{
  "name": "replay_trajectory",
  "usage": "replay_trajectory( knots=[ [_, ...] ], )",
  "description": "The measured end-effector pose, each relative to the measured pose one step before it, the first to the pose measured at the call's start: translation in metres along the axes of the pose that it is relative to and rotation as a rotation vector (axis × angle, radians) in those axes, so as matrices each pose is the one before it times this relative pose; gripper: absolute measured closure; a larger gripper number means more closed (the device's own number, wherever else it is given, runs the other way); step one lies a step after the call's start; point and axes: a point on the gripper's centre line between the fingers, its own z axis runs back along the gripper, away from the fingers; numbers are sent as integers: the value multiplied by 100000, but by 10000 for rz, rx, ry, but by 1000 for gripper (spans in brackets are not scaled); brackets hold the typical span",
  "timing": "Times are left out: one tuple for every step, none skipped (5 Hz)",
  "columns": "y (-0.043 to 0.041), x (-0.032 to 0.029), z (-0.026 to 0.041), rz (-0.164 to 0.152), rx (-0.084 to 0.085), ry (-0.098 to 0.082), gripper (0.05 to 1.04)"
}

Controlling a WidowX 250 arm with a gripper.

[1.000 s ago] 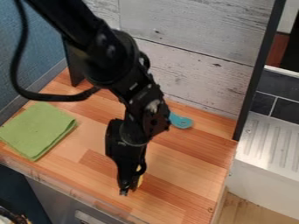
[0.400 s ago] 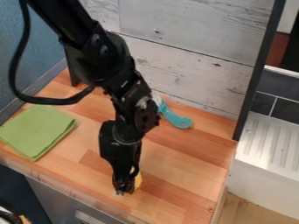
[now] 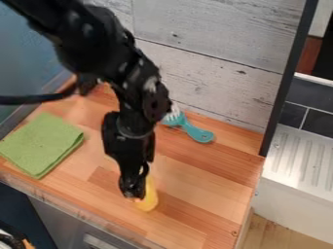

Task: Move the yellow corn to the right lower side of the table

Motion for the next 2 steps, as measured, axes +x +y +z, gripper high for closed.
replay_trajectory(
  knots=[
    [-804,238,2642,2,-632,266,81],
    [37,18,65,-30,16,-3,83]
  ],
)
